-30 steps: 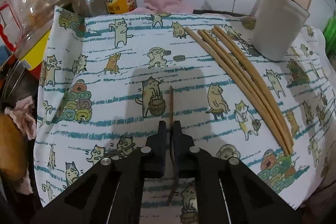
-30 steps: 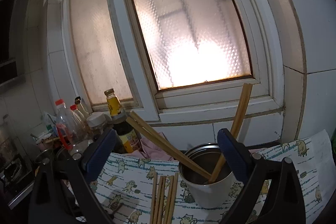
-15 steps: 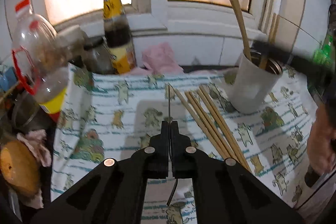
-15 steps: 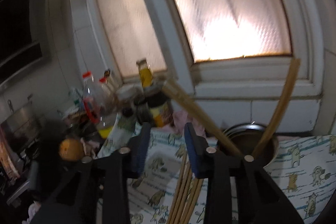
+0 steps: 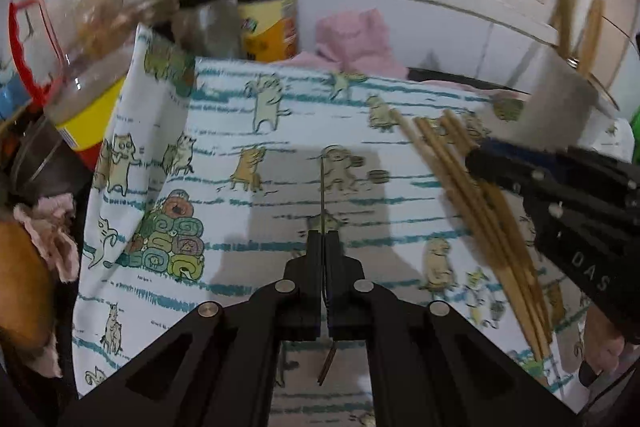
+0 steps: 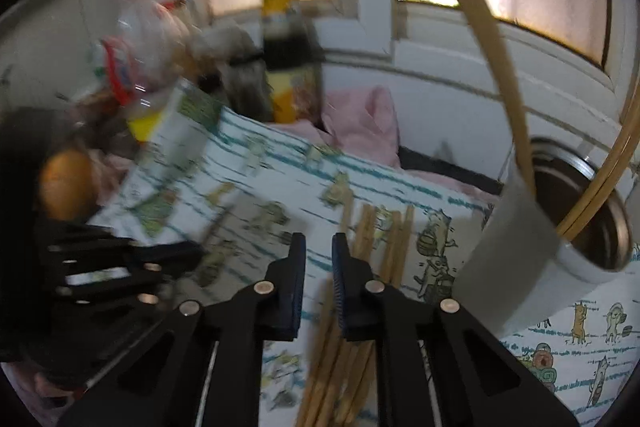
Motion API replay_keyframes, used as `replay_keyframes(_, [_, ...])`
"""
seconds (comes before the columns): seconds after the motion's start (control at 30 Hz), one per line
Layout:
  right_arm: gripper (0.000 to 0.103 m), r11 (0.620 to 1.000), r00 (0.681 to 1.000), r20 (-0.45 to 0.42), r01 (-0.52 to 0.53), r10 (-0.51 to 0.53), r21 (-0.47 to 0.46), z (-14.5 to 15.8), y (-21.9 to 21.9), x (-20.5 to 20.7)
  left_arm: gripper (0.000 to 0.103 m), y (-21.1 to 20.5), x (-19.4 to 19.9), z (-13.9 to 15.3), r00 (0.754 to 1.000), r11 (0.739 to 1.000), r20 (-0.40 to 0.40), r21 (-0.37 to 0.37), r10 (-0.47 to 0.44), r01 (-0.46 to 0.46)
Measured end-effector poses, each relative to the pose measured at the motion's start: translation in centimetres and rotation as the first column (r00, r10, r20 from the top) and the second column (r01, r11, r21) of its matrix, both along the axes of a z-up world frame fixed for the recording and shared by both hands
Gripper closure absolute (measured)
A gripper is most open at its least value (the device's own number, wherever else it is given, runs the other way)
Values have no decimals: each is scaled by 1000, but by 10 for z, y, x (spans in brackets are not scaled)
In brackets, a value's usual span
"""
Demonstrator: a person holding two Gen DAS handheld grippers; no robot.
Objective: Organize utensils
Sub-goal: 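Grasp a chopstick from the pile with the right gripper while the left gripper holds its chopstick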
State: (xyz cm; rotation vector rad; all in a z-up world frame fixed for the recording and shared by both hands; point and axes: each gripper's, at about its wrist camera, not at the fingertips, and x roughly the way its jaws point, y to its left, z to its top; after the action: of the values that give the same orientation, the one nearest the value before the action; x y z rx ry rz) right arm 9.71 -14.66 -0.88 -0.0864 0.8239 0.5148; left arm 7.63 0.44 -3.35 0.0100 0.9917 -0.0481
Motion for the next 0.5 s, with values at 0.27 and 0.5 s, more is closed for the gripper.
replay_keyframes(0.27, [91, 999, 993, -114, 4, -10, -52, -32, 7, 19, 102, 11, 16, -16, 998, 1000, -57, -1, 28, -28])
replay_keyframes(0.5, [95, 998, 989, -146, 23, -32, -63, -41, 10, 26, 98, 14, 26, -16, 996, 999, -82, -26, 29, -31])
